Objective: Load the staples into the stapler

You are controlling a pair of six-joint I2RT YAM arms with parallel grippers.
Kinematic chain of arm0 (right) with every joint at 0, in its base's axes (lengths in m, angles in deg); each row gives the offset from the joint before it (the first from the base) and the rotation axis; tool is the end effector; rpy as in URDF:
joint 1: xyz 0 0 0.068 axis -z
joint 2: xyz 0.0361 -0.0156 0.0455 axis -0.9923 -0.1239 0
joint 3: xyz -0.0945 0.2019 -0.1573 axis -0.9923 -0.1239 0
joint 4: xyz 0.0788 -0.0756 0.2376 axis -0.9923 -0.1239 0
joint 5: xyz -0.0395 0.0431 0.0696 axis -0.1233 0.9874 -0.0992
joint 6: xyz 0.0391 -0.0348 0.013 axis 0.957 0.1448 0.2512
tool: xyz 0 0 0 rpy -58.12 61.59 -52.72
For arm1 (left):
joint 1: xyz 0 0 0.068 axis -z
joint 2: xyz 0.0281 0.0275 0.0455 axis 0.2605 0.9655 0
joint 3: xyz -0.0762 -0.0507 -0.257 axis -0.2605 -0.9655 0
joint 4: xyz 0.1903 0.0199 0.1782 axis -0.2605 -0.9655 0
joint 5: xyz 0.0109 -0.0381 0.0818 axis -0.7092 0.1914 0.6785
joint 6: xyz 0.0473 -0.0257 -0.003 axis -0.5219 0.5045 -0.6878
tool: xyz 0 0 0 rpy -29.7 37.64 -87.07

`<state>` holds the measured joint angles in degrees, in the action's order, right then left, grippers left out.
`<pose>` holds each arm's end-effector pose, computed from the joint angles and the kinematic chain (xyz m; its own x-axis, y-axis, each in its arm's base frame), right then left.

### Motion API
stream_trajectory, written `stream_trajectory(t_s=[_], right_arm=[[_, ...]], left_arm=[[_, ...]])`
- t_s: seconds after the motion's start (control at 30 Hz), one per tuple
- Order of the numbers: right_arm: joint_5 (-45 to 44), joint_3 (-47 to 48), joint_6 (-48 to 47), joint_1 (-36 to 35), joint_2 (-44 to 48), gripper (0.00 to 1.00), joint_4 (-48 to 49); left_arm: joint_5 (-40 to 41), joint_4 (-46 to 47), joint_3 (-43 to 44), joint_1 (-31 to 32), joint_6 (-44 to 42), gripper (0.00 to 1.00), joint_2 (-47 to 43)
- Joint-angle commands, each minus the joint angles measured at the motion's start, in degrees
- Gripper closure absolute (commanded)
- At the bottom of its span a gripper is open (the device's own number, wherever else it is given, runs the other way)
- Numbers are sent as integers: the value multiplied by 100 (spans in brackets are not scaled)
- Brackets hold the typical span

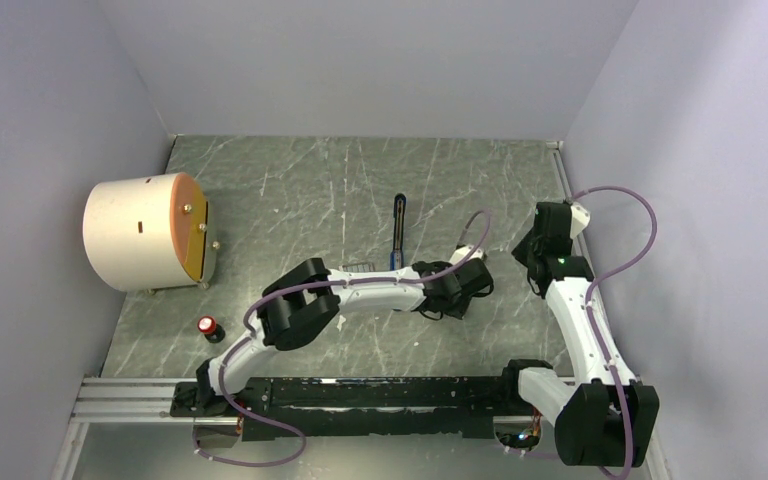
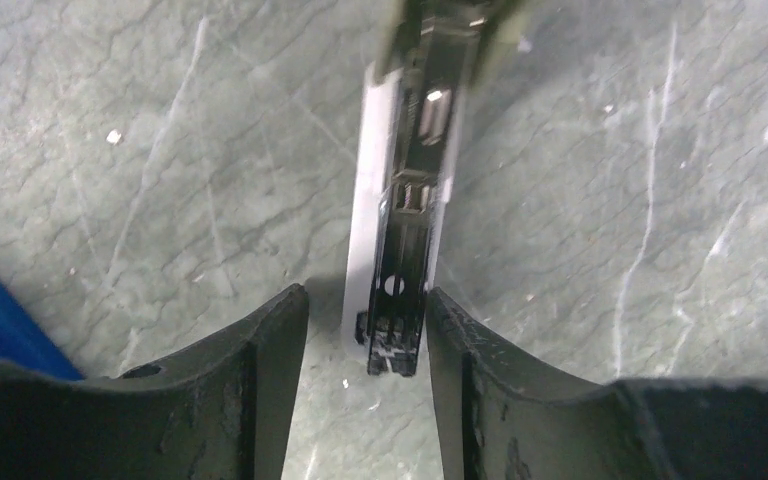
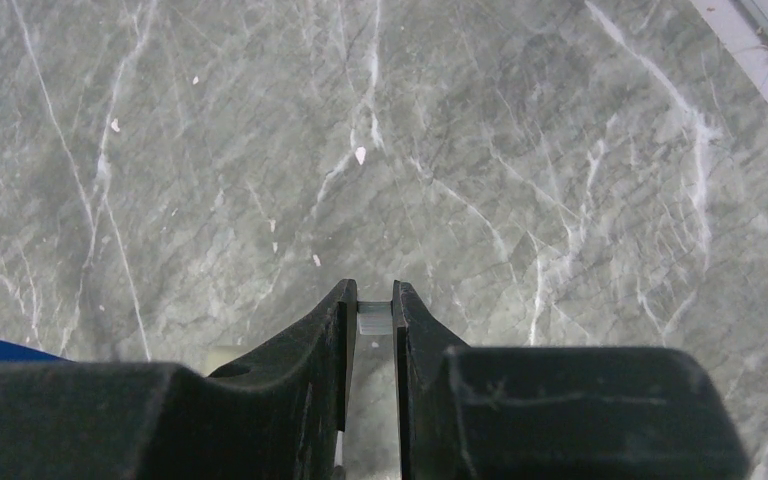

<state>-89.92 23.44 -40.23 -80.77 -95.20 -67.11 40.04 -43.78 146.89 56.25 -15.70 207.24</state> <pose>0.2134 -0.0168 0.2586 -0.4736 0.5161 -0.7137 0.5395 0.8105 0.2280 0.1689 -0.4636 0.1573 -0.7236 0.3357 -0.6031 0.4952 0.8612 -0.1147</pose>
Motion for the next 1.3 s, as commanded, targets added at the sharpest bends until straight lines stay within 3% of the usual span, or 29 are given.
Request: stream_trajectory(t_s=[0.0,0.33,0.47,0.53,0.87,1.03,1.27], right_arm=[[97,-87,9,53,56,78,128],[215,-144,20,48,36,78,113],[223,-126,7,50,27,78,108],[233,-132,4,51,27,78,111],[277,-156,5,51,-16,78,164],[294,-153,4,45,0,78,176],[319,-138,-4,45,-5,78,156]], left_arm=[[25,-81,-305,11,-135,51,-270],[-417,640,-552,9,-438,57,-481],[-46,464,-309,-25,-885,39,-385],[-114,562,-314,-90,-1164,35,-393],[-966,881,-366,-157,-2062,49,-233],[-911,680,-242,-152,-2273,50,-122],[-613,421,-235,-156,-2134,63,-108]])
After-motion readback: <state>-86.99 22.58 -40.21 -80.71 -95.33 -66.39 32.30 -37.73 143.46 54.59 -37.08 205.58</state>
